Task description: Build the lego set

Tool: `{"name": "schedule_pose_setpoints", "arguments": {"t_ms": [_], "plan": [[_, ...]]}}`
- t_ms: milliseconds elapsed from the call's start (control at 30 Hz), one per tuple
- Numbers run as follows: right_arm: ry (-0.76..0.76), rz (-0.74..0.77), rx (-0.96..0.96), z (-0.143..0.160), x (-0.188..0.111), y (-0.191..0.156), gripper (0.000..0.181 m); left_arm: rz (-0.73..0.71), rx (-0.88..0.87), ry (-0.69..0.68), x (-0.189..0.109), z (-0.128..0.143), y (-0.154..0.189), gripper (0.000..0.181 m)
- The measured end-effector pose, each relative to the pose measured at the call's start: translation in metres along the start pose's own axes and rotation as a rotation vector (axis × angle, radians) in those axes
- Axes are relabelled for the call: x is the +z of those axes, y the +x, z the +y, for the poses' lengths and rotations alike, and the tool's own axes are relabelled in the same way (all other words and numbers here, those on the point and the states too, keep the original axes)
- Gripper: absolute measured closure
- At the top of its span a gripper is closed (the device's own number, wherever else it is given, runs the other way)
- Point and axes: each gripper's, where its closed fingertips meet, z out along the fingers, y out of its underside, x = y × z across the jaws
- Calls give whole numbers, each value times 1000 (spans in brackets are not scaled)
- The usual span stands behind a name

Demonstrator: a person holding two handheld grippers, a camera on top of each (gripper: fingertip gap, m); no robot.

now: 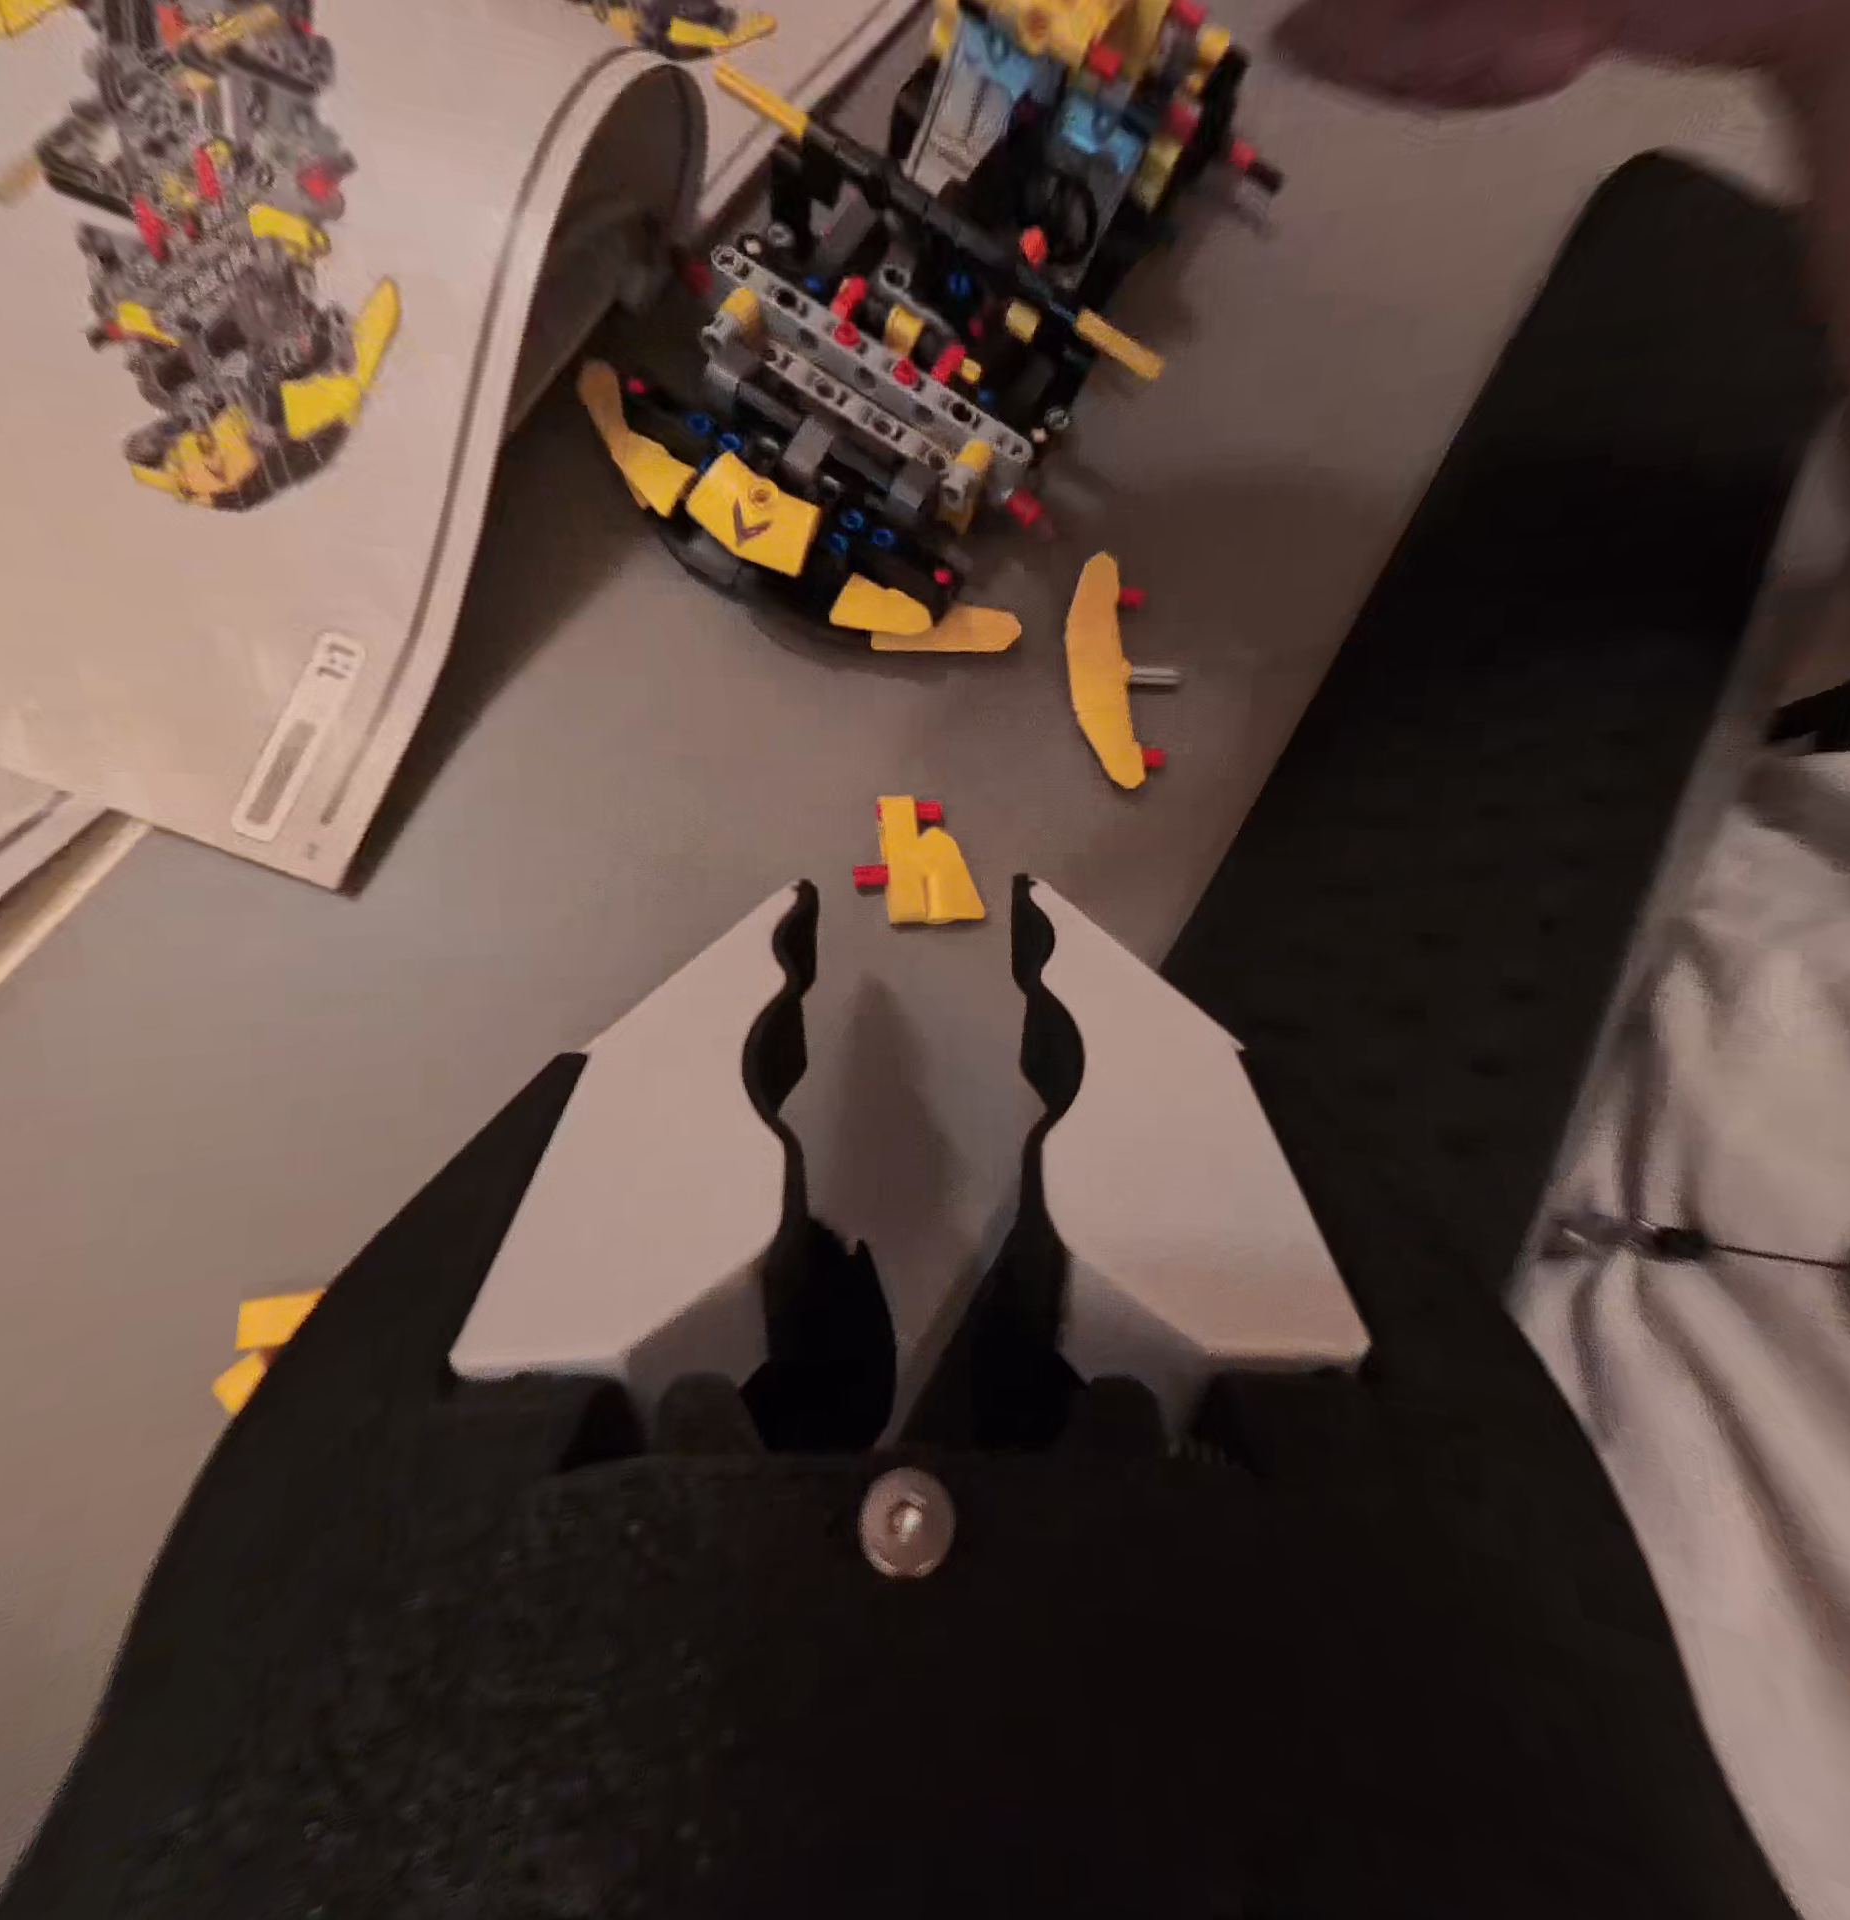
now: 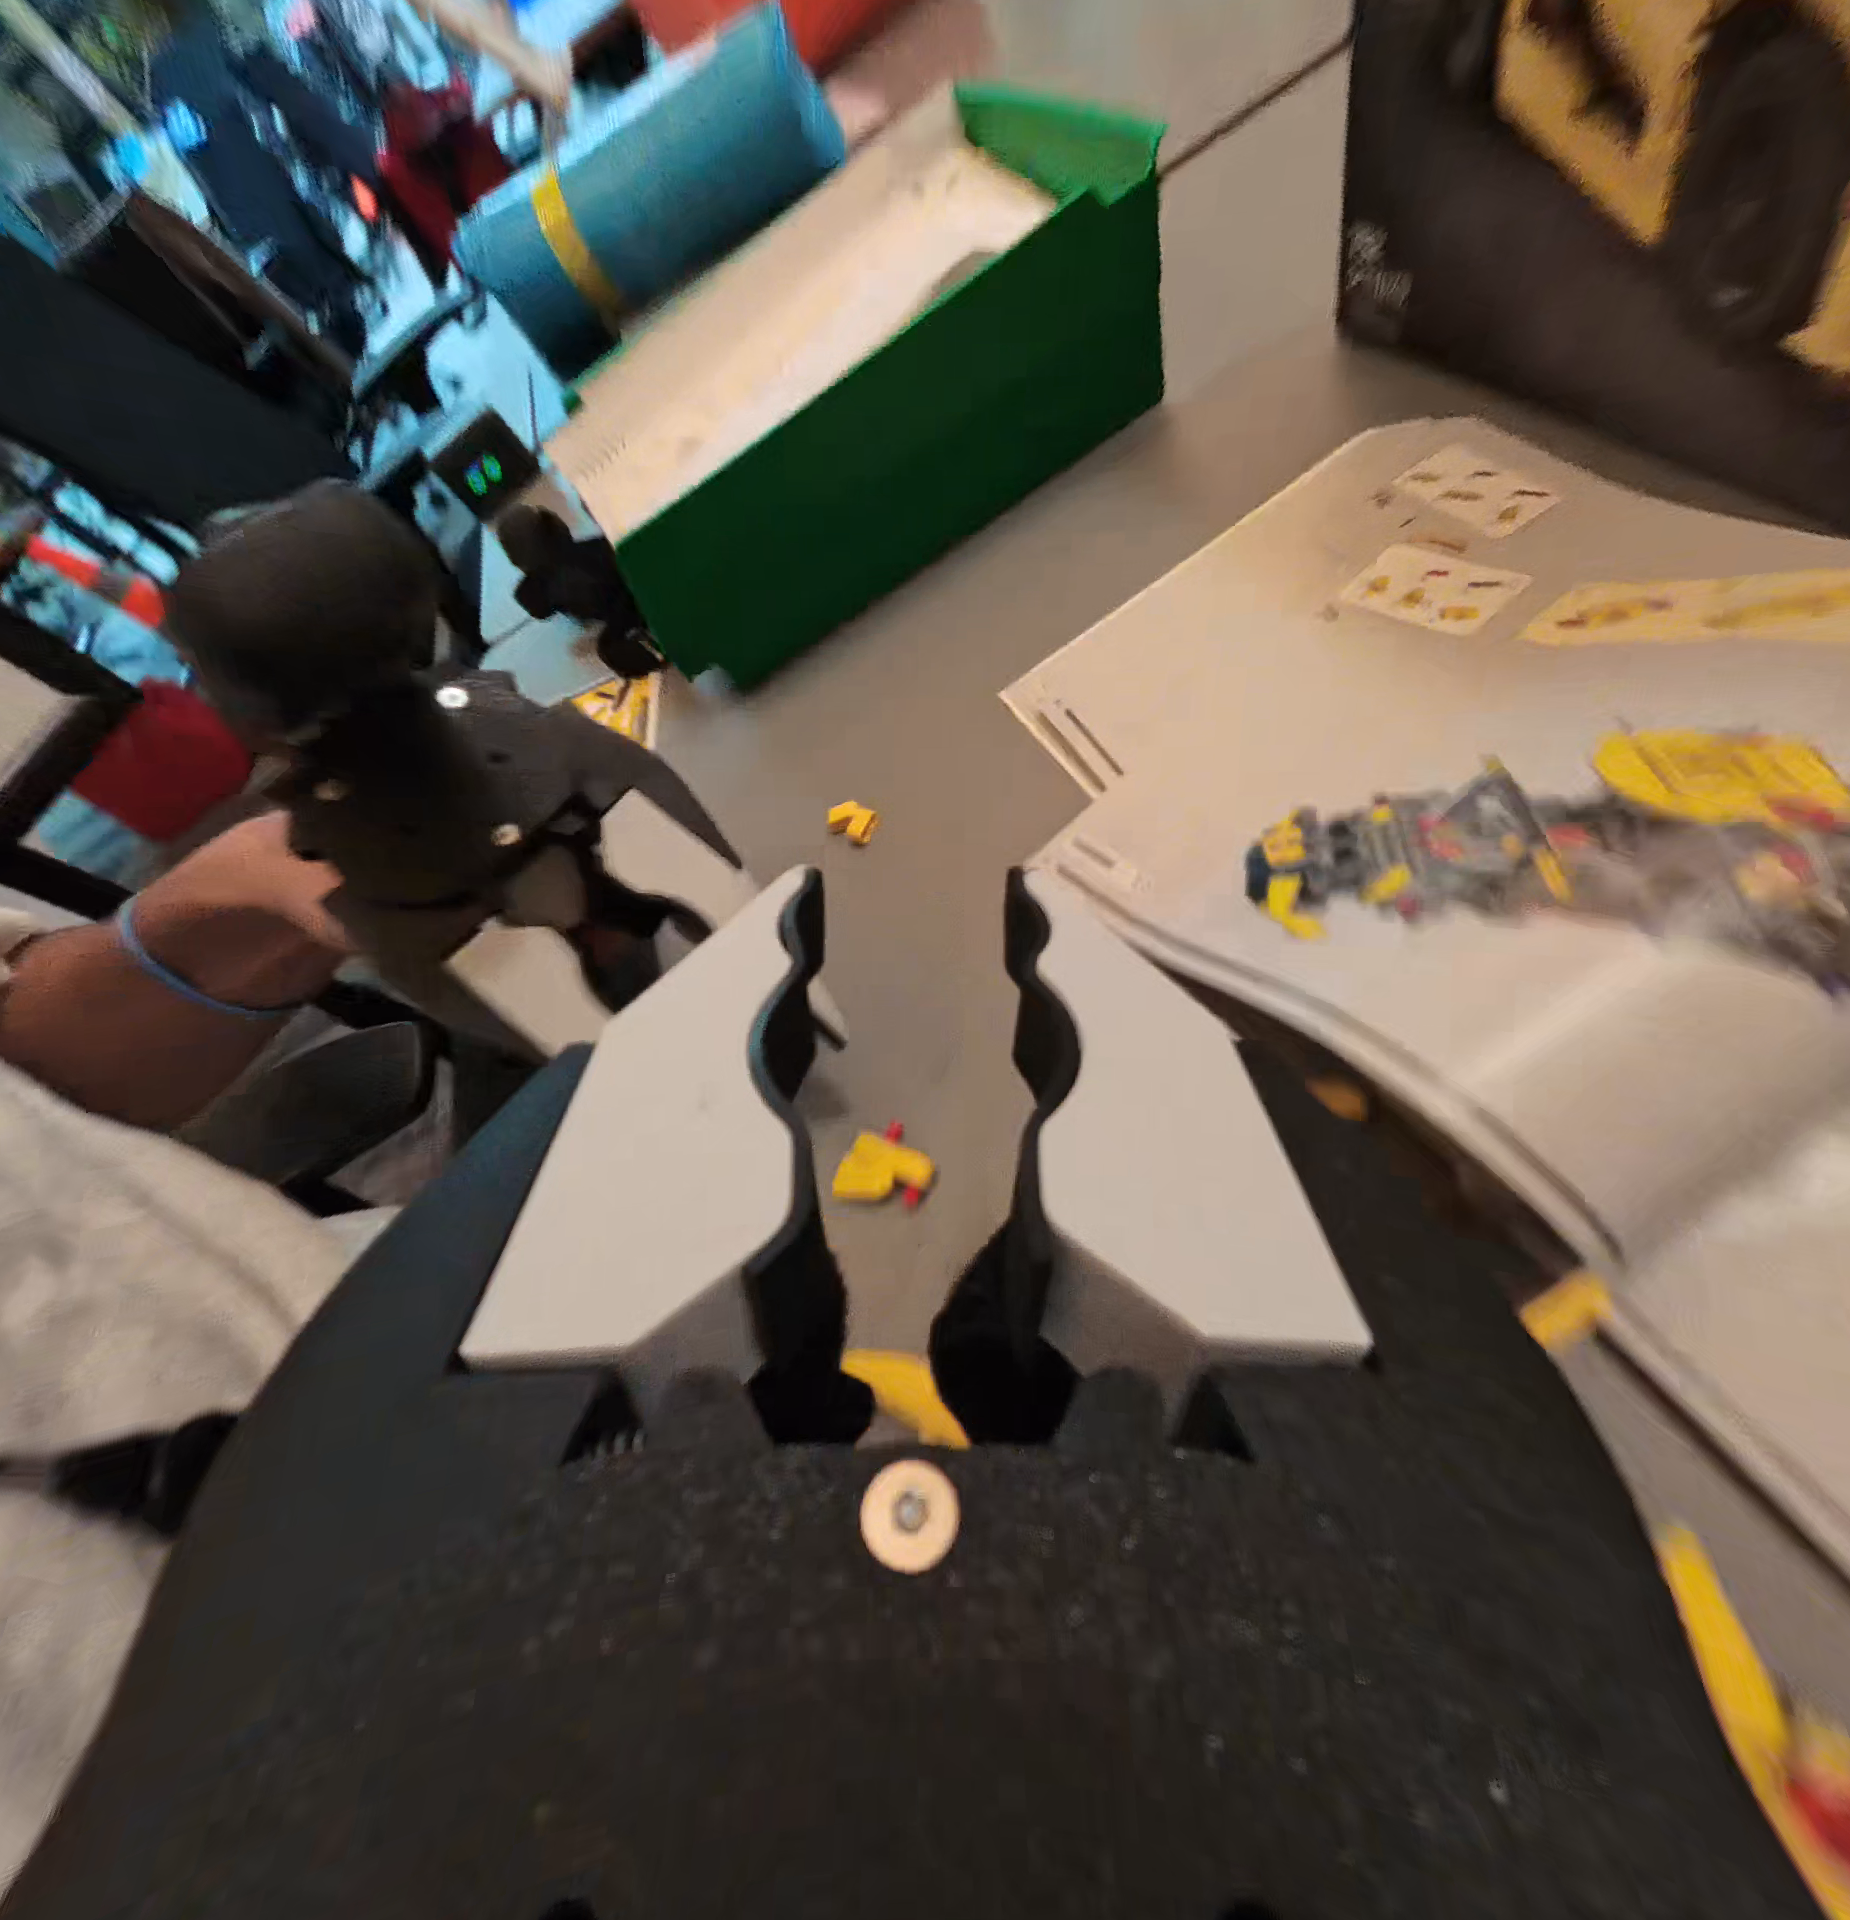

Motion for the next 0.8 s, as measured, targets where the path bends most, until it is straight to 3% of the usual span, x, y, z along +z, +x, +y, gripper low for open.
{"name": "schedule_pose_setpoints", "arguments": {"t_ms": [33,167,300,500,600,800], "plan": [[41,22,6,9,-23,-1,150,-30,20,-7,5,1,1,144],[47,135,104,72,-89,7,154,-52,31,-88,21,16,3,144],[114,140,208,107,-117,2,157,-53,43,-110,32,20,5,144],[81,177,172,124,-107,6,159,-123,160,-133,41,15,5,160],[21,174,77,128,-90,3,159,-49,146,-103,45,7,15,160],[60,185,-19,124,-84,1,159,175,150,93,47,-60,50,160]]}}
